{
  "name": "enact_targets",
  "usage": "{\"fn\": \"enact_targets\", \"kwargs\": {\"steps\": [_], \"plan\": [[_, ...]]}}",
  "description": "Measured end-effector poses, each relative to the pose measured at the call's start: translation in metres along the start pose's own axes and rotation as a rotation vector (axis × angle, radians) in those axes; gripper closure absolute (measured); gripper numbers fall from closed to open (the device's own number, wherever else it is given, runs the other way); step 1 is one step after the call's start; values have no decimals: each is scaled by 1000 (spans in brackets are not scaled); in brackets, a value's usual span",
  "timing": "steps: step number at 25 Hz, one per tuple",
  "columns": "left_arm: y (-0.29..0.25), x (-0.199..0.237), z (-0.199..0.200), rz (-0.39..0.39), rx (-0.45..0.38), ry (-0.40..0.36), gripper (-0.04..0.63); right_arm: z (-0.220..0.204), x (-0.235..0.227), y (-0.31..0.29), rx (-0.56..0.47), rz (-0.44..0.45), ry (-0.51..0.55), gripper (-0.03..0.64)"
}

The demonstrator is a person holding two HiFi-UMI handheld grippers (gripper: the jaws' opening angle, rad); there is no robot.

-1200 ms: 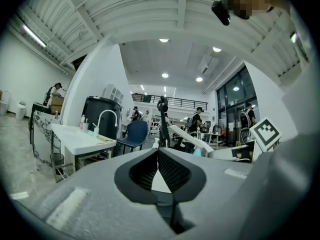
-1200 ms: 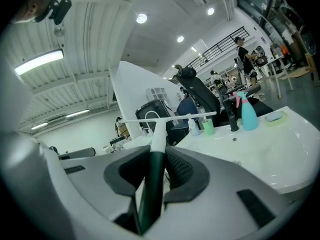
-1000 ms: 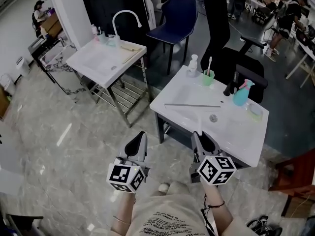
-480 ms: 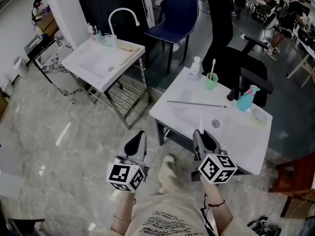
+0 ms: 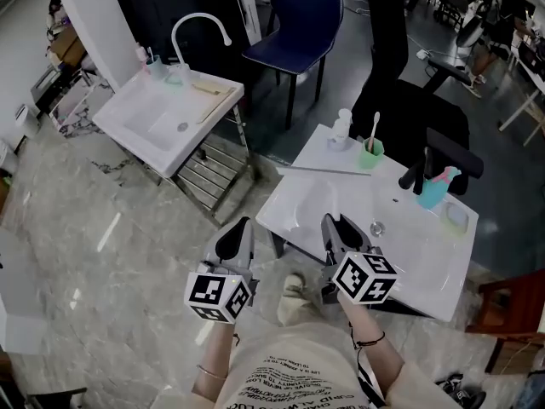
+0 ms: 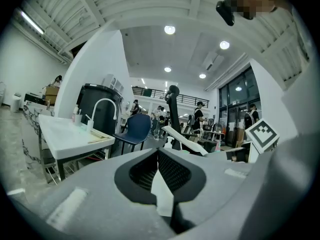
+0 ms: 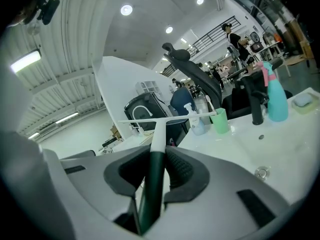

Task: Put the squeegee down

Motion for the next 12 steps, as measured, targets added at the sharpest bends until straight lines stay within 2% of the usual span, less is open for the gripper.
{"fn": "enact_targets", "kwargs": {"steps": [12], "plan": [[-79, 29, -22, -7, 58, 13, 572, -6, -21, -77, 55, -27, -20, 522]]}}
Point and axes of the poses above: the fingertips, and each gripper's own axes: y backward along the fingers, x to its left, z out of its top, the point moved 5 cm from there along y, backward along the fingers, and after that the axes turned 12 degrees about -x, right-handed, at the moved point
